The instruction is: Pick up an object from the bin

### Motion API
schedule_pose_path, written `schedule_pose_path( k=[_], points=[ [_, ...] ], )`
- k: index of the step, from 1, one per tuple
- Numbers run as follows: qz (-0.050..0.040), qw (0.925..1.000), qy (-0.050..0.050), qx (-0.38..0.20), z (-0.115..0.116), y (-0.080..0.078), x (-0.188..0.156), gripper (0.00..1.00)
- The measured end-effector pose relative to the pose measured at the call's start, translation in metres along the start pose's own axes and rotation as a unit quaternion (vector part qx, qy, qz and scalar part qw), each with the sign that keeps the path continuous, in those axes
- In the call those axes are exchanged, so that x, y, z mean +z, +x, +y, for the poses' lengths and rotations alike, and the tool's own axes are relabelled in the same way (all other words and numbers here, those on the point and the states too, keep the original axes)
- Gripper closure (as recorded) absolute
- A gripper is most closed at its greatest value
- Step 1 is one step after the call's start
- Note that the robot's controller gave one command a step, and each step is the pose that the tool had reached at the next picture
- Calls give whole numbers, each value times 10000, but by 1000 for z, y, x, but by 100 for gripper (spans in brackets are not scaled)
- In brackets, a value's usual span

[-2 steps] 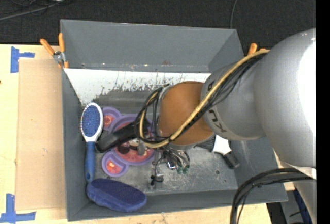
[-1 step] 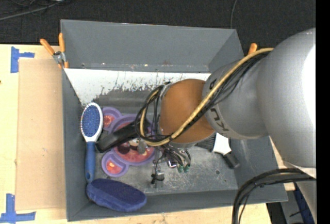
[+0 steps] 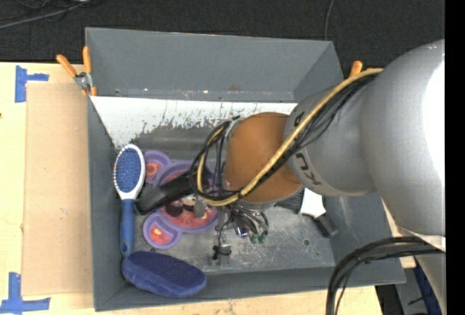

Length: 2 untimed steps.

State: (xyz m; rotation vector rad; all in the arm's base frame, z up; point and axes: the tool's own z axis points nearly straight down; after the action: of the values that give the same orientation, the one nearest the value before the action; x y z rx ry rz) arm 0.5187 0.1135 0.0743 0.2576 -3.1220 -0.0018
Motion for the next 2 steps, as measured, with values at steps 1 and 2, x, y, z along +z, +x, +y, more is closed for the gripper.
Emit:
schedule_pose_path(
  k=[1,2],
  points=[
    [-9,10000,-5,12,0,-1,-1,100],
    [-9,10000,-5,16,0,-1,-1,100]
  ],
)
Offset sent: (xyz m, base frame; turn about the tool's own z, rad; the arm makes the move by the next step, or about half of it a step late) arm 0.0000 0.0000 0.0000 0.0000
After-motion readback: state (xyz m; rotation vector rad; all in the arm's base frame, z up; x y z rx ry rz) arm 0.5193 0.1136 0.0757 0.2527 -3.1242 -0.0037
